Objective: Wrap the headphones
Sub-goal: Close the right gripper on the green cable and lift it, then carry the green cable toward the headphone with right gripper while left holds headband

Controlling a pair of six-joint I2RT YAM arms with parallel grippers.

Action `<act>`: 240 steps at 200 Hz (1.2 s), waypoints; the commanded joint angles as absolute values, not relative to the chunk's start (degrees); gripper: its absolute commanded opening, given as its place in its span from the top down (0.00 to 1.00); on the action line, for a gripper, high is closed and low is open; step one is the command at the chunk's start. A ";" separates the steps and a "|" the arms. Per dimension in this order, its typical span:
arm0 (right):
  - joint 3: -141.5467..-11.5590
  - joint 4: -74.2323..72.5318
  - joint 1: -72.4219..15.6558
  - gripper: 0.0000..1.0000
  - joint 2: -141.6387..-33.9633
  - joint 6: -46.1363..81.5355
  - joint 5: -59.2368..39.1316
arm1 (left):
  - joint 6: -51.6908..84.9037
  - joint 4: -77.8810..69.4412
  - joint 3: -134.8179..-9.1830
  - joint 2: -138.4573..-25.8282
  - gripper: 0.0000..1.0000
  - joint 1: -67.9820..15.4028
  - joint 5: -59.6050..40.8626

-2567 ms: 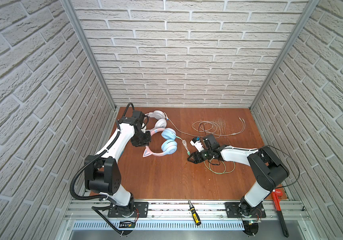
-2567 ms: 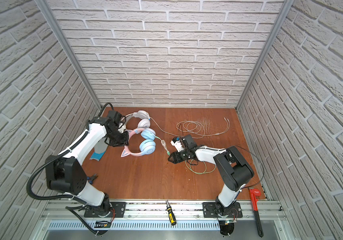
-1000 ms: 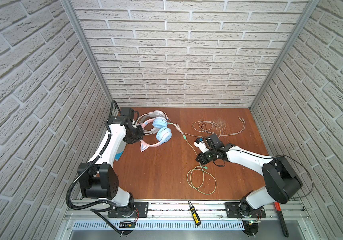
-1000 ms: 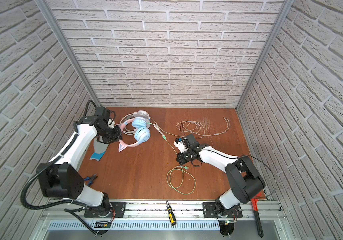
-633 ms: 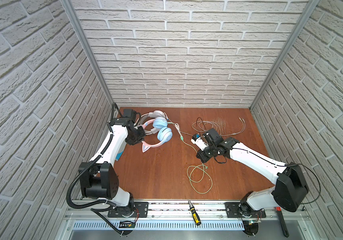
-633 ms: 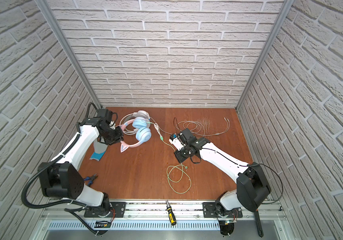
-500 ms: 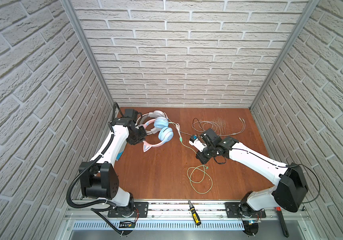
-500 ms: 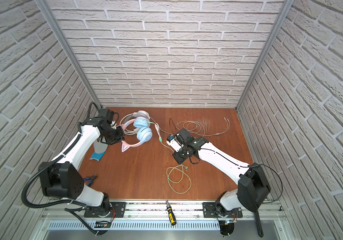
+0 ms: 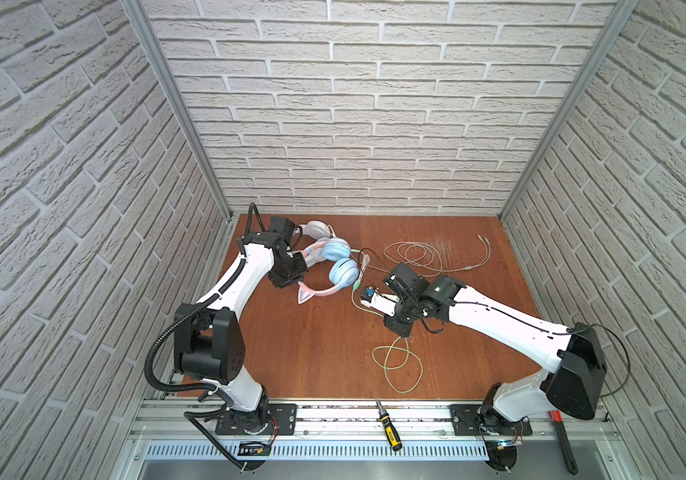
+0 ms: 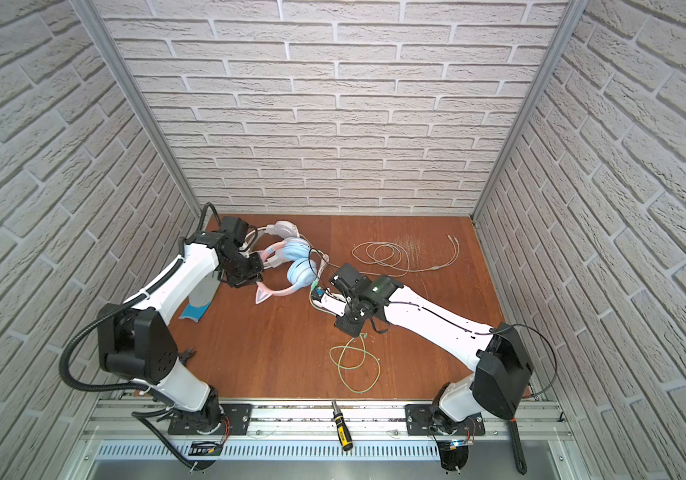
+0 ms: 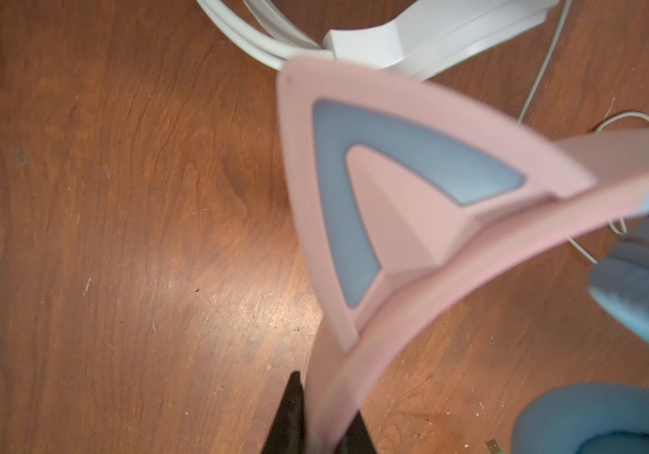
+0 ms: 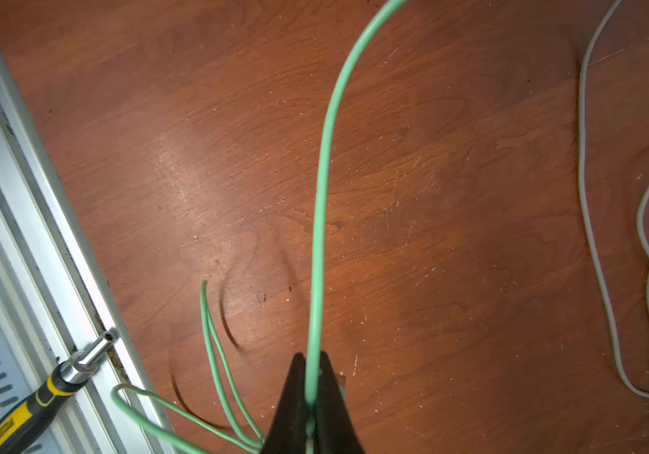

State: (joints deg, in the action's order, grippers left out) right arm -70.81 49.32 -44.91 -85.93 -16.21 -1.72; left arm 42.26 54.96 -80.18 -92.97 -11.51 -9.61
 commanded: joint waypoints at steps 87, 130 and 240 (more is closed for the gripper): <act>-77.11 49.69 -31.20 0.94 -78.43 -21.64 20.46 | 38.85 55.88 -84.25 -89.54 1.00 -7.11 -8.30; -81.53 48.92 -27.89 0.94 -74.70 -24.87 21.03 | 39.08 54.52 -82.95 -89.21 1.00 -7.12 -9.97; -68.49 49.33 -31.44 0.94 -78.13 -12.32 -2.46 | 40.49 54.32 -83.98 -89.24 1.00 -7.37 -10.87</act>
State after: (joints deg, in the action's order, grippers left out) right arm -69.38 50.26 -28.10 -79.13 -13.45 2.28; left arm 39.68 56.58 -82.13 -91.33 -7.14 -9.15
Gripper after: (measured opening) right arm 0.069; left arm 0.131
